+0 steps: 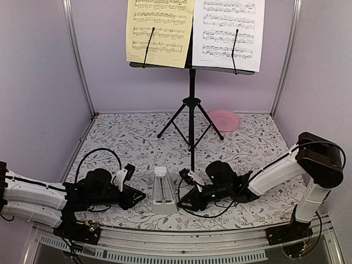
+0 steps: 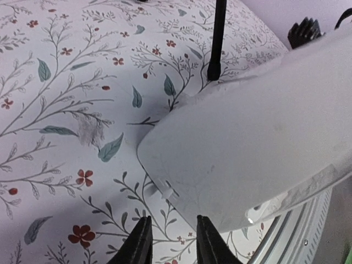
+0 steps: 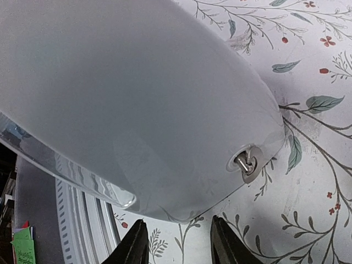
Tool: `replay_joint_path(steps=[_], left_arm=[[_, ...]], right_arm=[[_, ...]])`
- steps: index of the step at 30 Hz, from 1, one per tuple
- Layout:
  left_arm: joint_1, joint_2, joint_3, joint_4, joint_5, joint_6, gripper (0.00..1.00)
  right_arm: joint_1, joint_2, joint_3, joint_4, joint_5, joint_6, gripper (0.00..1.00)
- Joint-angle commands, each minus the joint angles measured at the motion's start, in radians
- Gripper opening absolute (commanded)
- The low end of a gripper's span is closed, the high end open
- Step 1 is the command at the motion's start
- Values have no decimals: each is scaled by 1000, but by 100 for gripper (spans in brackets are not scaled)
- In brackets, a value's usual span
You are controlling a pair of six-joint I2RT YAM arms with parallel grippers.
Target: Set up the instrument practice props
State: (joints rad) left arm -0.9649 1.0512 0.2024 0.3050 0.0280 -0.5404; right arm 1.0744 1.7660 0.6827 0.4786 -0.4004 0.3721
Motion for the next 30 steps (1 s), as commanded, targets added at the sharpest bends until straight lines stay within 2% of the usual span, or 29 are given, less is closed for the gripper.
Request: replay_joint_path(steps=[1, 6, 14, 21, 30], left_arm=[[-77, -13, -38, -95, -20, -130, 29], [-168, 116, -22, -30, -34, -188, 28], [-208, 279, 24, 120, -26, -212, 27], [-200, 223, 34, 101, -116, -192, 29], [-84, 182, 44, 110, -123, -142, 34]], right_arm=[[5, 24, 29, 28, -7, 1, 40], [5, 44, 35, 28, -13, 0, 38], [21, 59, 35, 47, -5, 13, 38], [38, 88, 54, 75, 5, 33, 38], [41, 155, 158, 85, 16, 30, 38]])
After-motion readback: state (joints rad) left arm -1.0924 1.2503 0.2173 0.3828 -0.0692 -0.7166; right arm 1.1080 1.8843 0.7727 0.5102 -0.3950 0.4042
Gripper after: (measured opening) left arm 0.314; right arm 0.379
